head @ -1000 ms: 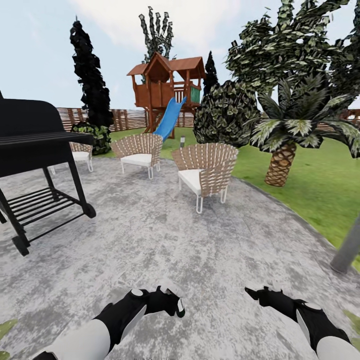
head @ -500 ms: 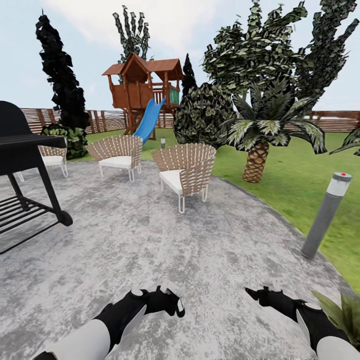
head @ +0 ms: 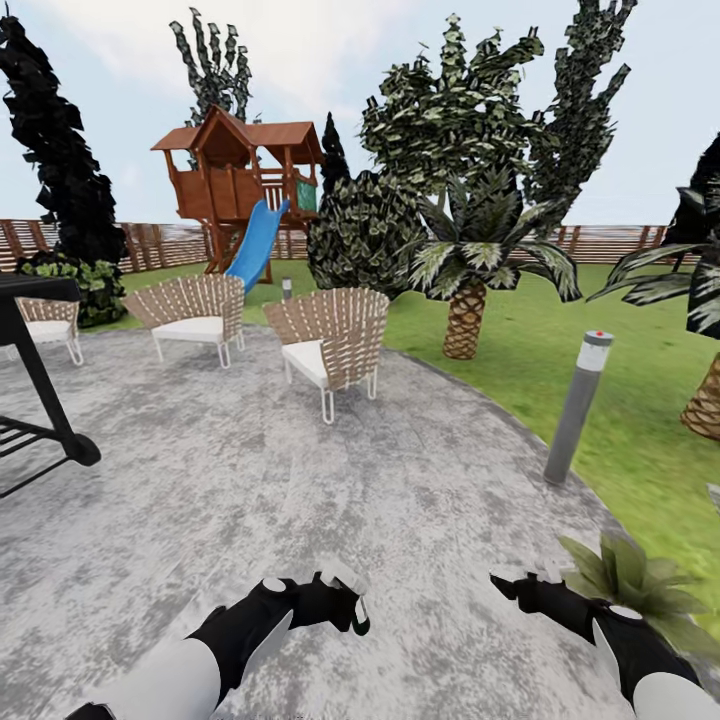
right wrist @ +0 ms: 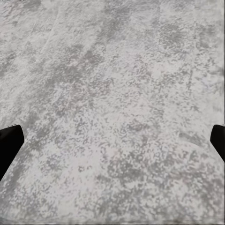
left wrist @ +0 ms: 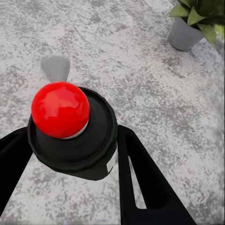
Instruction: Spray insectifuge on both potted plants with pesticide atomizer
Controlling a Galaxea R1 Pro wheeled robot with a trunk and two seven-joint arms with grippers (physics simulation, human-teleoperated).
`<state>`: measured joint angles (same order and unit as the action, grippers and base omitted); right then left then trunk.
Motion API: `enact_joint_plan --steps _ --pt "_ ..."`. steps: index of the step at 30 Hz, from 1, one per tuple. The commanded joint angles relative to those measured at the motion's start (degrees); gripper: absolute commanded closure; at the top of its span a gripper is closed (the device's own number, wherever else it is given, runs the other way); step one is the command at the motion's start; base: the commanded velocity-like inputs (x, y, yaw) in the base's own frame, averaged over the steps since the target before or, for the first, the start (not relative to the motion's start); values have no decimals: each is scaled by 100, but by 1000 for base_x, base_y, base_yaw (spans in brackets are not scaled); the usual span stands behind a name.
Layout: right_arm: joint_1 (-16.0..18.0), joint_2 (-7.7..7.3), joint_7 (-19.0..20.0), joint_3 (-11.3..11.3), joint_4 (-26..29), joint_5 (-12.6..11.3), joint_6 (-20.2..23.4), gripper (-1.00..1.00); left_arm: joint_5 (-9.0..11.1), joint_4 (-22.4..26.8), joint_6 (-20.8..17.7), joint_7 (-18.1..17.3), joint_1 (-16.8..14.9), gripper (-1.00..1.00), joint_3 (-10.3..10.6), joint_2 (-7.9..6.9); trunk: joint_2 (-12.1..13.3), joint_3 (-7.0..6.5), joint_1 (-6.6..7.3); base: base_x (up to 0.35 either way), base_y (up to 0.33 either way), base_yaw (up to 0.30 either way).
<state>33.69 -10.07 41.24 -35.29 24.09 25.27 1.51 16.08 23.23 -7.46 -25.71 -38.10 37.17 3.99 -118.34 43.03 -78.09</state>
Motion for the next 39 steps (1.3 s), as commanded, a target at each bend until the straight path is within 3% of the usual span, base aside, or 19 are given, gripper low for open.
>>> enact_joint_plan --steps 1,39 --pt "6 5 42 -48 6 40 16 -100 62 6 -45 -4 -5 100 21 -3 -3 2 4 -230 0 -228" --pt "6 5 10 -48 2 40 16 -100 53 6 -42 -4 -5 100 10 -22 -3 -103 4 -9 0 -237"
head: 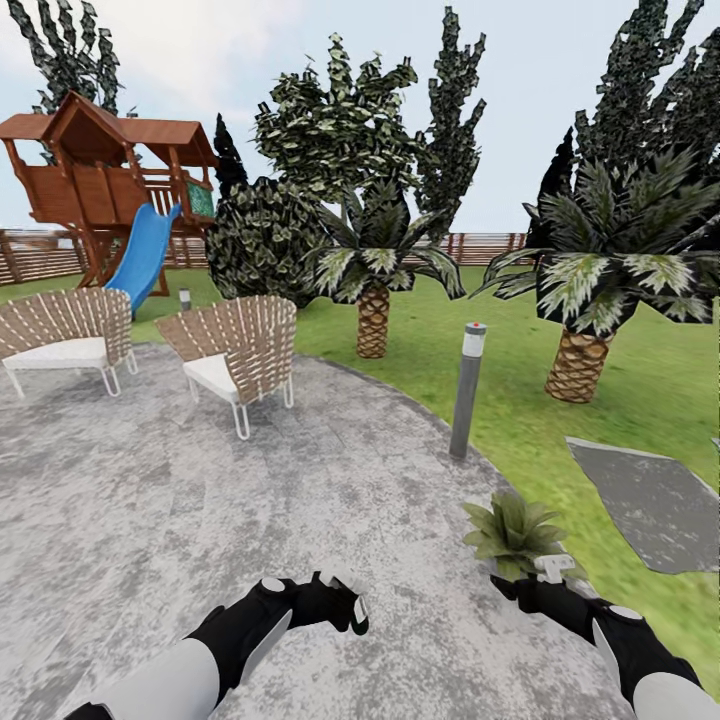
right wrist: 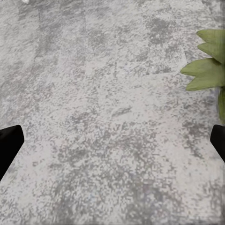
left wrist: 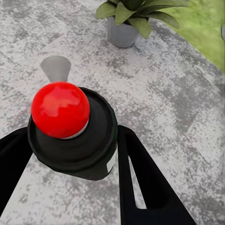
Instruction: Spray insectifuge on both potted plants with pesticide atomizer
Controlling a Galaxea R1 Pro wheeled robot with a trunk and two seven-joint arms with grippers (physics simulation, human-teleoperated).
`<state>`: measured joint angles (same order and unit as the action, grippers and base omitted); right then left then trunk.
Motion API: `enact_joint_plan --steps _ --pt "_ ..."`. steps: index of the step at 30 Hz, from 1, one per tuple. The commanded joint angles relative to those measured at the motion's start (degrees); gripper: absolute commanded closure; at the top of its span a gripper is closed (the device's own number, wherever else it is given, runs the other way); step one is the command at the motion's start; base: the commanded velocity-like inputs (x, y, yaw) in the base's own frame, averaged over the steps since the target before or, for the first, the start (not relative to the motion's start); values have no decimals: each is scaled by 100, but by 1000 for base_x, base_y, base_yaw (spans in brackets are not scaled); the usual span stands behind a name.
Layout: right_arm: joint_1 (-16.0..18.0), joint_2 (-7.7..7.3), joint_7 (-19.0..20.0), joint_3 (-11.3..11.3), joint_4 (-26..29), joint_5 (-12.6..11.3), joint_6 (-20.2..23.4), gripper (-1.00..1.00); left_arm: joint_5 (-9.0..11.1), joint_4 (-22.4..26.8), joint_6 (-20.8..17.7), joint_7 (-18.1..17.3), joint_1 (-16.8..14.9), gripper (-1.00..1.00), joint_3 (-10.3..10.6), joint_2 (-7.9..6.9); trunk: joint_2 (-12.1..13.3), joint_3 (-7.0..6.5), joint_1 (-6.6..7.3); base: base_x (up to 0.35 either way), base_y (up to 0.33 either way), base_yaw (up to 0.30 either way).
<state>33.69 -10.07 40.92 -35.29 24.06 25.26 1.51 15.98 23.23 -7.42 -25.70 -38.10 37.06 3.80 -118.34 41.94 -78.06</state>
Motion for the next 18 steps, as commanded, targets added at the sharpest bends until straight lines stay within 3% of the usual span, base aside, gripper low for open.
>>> enact_joint_plan --steps 1,4,6,10,12,15,18 --pt "6 9 27 -48 3 40 16 -100 63 7 -43 -5 -5 100 21 -3 -3 6 1 0 0 -28" --pt "6 58 -48 -48 -26 40 -20 -100 63 7 -41 -1 -5 100 21 -3 -3 5 1 0 0 -12" --pt "6 81 -294 -48 -202 40 -38 -100 63 7 -39 2 -5 100 19 -6 -3 5 1 0 0 -4" --pt "2 100 -1511 -48 -952 40 -98 -100 63 -1 -39 8 -5 100 13 -10 -3 5 1 0 0 -1" --pt "2 120 -1947 -48 -1274 40 -478 -100 63 -2 -35 11 -5 100 9 -17 -3 5 1 0 0 0" --pt "2 133 -2113 -48 -1592 41 -1100 -100 62 -2 -34 12 -5 100 9 -19 -3 5 1 0 0 0" --pt "3 136 -2122 -45 -1661 53 -1249 -100 63 -2 -34 13 -5 100 11 -20 -3 5 1 0 0 0"
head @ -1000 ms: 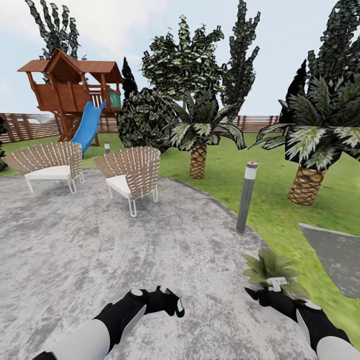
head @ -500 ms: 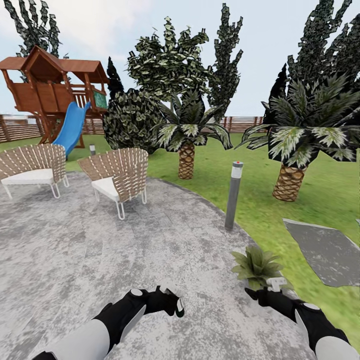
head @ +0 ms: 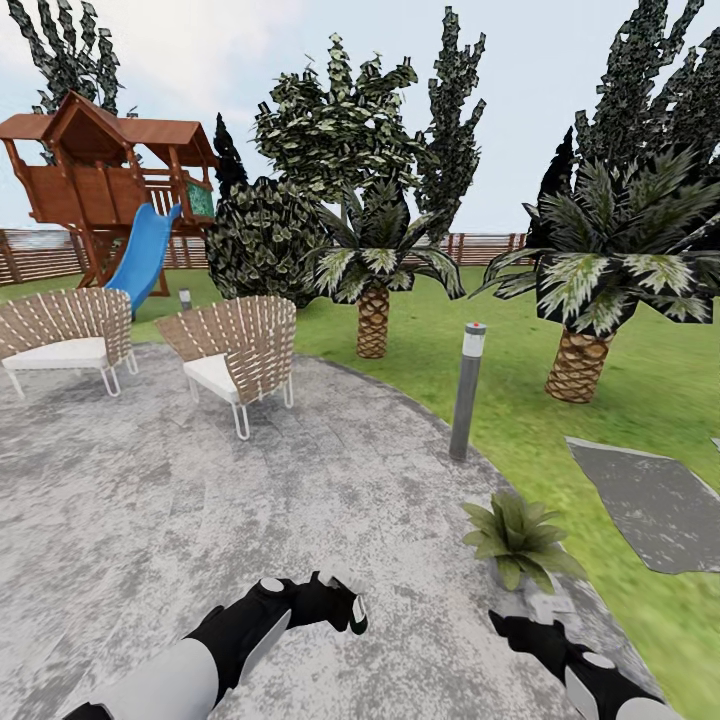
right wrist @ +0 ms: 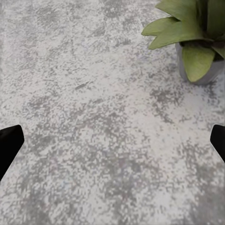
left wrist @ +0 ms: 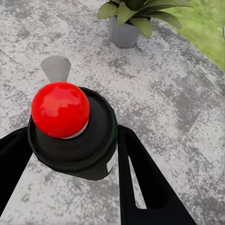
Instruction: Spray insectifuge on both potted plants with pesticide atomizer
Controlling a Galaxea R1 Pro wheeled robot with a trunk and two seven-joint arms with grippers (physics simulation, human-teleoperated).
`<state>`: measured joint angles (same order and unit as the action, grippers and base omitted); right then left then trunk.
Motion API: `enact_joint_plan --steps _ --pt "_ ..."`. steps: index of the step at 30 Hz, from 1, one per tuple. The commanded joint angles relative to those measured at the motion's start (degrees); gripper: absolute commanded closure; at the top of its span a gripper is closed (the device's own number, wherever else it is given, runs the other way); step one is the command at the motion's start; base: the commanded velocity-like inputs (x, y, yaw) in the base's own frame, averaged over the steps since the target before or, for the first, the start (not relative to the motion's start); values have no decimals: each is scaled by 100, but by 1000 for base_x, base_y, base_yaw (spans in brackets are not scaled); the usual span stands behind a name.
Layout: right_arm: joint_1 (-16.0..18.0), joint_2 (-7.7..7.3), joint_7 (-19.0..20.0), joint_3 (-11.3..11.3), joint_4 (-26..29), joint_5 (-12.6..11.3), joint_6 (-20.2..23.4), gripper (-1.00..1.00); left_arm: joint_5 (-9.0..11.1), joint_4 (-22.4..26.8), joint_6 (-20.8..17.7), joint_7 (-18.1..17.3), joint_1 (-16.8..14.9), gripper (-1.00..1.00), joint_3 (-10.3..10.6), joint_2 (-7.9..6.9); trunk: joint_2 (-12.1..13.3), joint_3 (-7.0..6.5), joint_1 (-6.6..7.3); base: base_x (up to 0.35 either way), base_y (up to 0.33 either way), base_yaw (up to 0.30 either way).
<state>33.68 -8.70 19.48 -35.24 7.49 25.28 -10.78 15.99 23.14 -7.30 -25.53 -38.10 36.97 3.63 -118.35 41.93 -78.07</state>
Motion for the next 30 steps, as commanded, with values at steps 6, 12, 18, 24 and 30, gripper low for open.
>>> enact_joint_plan --steps 6,12,18,24,30 --pt "5 0 13 -44 -27 56 -71 -100 62 6 -44 -5 -5 100 21 -3 -3 6 1 0 7 0" --pt "6 0 19 -44 -33 63 -75 -100 62 6 -44 -1 -5 100 14 -3 -3 6 1 0 222 0" --pt "3 0 22 -44 -37 65 -75 -100 62 6 -44 2 -5 100 12 -3 -3 6 1 34 308 0" --pt "3 0 20 -44 -30 58 -74 -100 62 6 -44 4 -5 100 4 -24 -3 6 1 222 278 0" --pt "1 0 18 -44 -28 59 -61 -100 65 6 -44 2 -5 100 -3 -62 -3 -2 1 255 267 -34"
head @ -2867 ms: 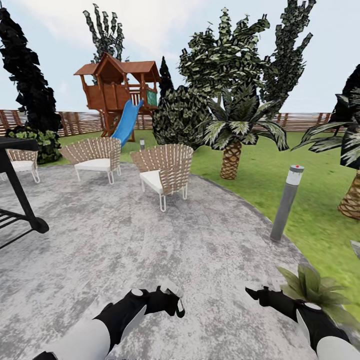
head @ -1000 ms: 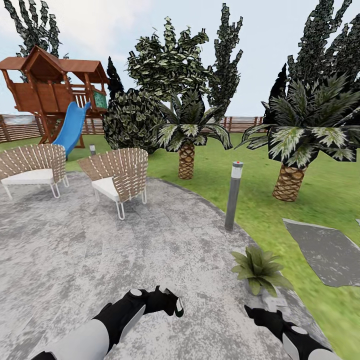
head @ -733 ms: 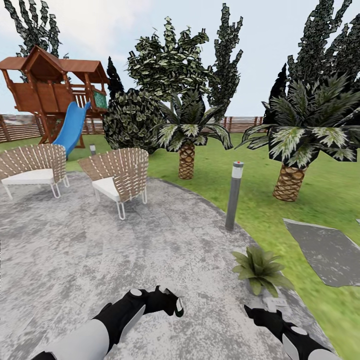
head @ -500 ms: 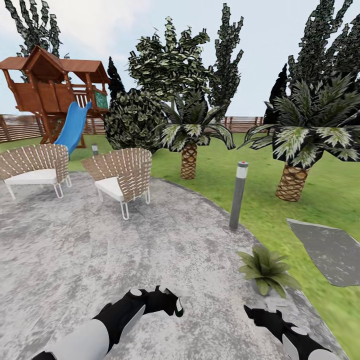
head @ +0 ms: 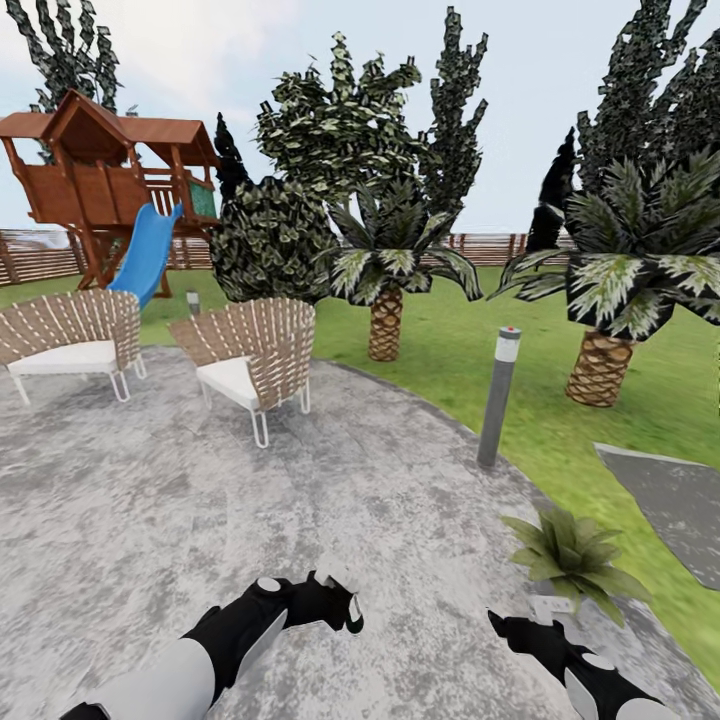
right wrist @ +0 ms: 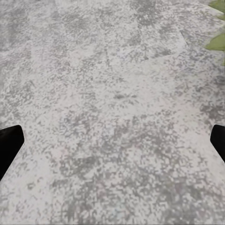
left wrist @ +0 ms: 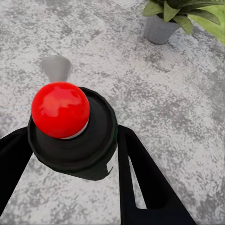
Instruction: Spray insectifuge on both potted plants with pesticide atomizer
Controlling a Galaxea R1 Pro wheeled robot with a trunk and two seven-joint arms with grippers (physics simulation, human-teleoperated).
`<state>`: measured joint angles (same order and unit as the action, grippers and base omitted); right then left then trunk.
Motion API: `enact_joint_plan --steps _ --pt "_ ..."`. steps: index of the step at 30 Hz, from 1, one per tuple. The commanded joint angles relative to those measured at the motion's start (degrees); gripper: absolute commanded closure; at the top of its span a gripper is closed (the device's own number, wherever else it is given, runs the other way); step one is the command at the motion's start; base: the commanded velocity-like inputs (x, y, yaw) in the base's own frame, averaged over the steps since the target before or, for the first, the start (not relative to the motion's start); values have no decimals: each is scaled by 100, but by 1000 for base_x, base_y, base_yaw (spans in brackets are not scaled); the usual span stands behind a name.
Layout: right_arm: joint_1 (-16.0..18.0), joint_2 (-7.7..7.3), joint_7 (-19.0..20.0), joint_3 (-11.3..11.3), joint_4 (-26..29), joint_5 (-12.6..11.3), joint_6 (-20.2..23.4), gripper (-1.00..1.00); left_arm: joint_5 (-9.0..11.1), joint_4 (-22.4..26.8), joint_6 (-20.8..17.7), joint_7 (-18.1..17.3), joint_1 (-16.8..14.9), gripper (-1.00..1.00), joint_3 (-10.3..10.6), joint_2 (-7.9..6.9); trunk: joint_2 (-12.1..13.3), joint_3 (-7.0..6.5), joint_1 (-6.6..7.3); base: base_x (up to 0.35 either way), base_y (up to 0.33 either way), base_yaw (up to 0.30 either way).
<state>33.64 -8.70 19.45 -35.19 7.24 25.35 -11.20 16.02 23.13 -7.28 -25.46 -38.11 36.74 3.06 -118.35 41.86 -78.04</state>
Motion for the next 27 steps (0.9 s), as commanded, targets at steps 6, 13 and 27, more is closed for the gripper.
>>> enact_joint_plan --steps 6,13,27 --pt "4 -1 16 -49 -3 49 -18 -100 66 8 -45 -7 -4 100 17 -7 -2 -20 -2 257 267 -103" --pt "4 -1 23 -49 -3 46 -14 -100 67 8 -45 -6 -4 100 17 -7 -2 -23 -2 257 267 -34" --pt "5 0 24 -49 -3 49 -14 -100 67 8 -41 -3 -4 100 19 -7 -2 -43 -2 294 200 -252"
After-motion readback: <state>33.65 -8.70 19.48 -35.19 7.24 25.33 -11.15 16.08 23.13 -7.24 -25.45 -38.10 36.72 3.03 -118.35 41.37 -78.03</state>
